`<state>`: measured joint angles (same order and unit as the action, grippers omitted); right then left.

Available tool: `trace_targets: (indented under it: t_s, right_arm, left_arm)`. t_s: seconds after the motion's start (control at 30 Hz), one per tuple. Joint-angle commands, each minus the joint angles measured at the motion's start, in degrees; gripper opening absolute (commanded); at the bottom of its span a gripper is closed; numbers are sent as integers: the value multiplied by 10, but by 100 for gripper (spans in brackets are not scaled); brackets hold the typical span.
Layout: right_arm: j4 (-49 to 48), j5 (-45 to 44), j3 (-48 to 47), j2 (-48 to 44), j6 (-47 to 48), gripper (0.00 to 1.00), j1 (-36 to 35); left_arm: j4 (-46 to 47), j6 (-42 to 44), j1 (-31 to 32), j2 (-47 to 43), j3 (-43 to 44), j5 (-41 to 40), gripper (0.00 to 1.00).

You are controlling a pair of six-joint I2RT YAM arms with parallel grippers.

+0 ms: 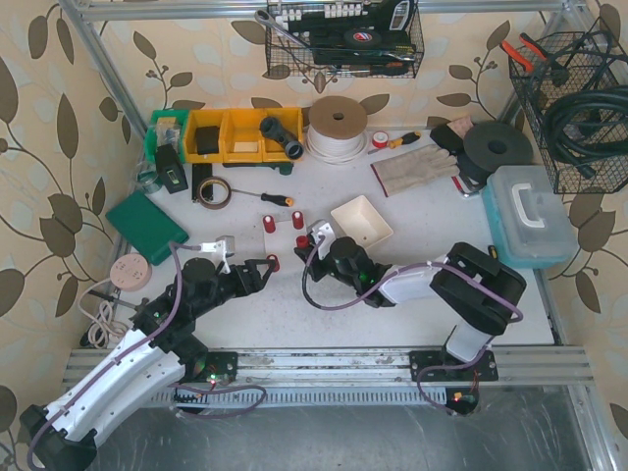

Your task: Install the large spring

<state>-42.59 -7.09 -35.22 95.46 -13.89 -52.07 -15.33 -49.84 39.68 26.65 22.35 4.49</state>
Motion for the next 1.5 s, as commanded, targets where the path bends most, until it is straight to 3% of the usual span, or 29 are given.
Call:
trace_targets:
  t_s: [0.0,0.63,1.0,1.17,1.47]
  right_arm:
    - [-57,-2,9,22,-7,0,-3]
    - [-86,-18,10,68,-10,2,-15]
    - [-74,-56,11,61,-2,22,-28]
    - [-56,-72,4,61,-11,37,-30]
    - [-34,-81,-4,55,-14,47,-32]
  left_arm:
    - [18,-7,-6,-1,-1,-13,82]
    - [18,-7,-7,-5,-4,-15,82]
    - [18,-7,-7,-3,-4,-16,82]
    - [19,-7,-7,-3,-2,-16,82]
    - [20,-7,-6,0,-4,-17,82]
